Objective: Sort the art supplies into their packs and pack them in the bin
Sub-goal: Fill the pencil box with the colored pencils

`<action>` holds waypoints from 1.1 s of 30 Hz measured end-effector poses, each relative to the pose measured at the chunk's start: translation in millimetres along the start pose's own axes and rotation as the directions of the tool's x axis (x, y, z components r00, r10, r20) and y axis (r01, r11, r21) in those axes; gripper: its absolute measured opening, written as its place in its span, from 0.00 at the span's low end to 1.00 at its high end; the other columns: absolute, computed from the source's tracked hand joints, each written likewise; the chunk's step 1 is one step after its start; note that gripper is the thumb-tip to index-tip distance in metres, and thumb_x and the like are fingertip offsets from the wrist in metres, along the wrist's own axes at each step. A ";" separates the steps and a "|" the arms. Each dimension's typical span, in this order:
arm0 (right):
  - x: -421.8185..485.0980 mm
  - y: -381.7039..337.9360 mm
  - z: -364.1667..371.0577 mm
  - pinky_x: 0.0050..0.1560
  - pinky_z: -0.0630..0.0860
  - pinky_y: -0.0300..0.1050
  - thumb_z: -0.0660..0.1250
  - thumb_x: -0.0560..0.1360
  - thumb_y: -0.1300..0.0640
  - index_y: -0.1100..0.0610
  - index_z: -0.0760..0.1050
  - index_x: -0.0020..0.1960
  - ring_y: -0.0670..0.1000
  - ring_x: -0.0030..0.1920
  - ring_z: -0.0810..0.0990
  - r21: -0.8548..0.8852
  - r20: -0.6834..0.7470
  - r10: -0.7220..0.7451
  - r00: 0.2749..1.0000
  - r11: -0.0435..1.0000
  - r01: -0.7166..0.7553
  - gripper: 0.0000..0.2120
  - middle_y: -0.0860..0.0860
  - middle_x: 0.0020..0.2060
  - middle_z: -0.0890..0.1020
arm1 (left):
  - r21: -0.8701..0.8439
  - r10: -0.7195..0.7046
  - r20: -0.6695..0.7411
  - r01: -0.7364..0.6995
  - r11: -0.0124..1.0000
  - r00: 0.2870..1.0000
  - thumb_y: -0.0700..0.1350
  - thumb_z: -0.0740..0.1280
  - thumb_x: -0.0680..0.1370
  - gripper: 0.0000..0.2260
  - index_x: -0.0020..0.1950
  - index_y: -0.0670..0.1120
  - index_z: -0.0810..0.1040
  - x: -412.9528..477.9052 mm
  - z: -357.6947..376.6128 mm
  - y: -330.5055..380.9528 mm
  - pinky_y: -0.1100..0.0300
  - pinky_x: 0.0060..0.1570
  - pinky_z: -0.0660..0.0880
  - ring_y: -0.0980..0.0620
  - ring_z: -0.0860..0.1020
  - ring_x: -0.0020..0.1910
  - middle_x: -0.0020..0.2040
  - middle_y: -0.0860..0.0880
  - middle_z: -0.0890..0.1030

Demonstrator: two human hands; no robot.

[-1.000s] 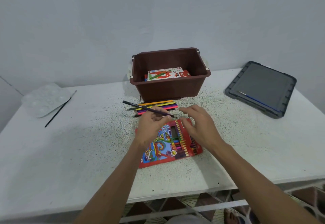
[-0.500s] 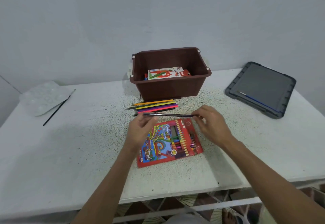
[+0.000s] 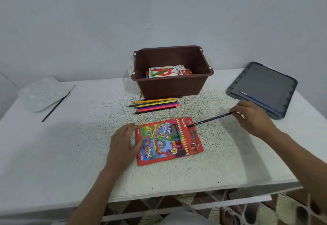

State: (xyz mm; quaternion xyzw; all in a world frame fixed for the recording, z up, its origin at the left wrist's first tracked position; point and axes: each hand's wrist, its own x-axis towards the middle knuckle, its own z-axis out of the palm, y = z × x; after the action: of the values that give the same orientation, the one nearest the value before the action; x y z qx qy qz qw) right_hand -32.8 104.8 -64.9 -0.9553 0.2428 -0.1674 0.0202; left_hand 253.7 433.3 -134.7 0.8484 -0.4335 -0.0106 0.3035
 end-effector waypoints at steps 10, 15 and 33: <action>2.3 -73.3 40.6 0.36 0.64 0.36 0.71 0.75 0.60 0.59 0.82 0.51 0.50 0.38 0.75 0.169 0.033 -0.149 0.988 0.975 0.142 0.06 0.52 0.40 0.79 | 0.019 0.021 -0.021 -0.020 1.000 1.000 0.60 0.64 0.74 0.21 0.62 0.49 0.75 -1.9 2.0 1.4 0.48 0.61 0.72 0.51 0.75 0.61 0.63 0.50 0.78; -4.6 -105.4 61.5 0.42 0.71 0.40 0.66 0.78 0.60 0.57 0.81 0.56 0.49 0.43 0.75 0.303 0.008 -0.115 0.993 0.947 0.108 0.09 0.50 0.44 0.78 | 0.027 0.021 -0.032 -0.020 0.999 0.999 0.60 0.64 0.74 0.21 0.62 0.49 0.75 -1.8 3.7 -0.3 0.47 0.61 0.73 0.51 0.75 0.61 0.63 0.50 0.78; -23.8 -113.9 73.7 0.51 0.65 0.33 0.61 0.78 0.61 0.56 0.78 0.62 0.46 0.51 0.71 0.493 -0.020 0.084 0.996 0.868 -0.063 0.15 0.46 0.49 0.75 | 0.071 -0.029 -0.122 0.038 0.997 0.992 0.51 0.64 0.80 0.14 0.60 0.45 0.80 35.7 5.3 3.3 0.49 0.55 0.74 0.51 0.78 0.54 0.56 0.48 0.81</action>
State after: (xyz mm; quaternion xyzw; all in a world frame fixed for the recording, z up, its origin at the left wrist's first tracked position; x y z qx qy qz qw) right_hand 23.9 213.3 -128.1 -0.9051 0.2288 -0.2424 0.2639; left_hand 272.1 402.7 -128.6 0.8651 -0.4002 0.0517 0.2980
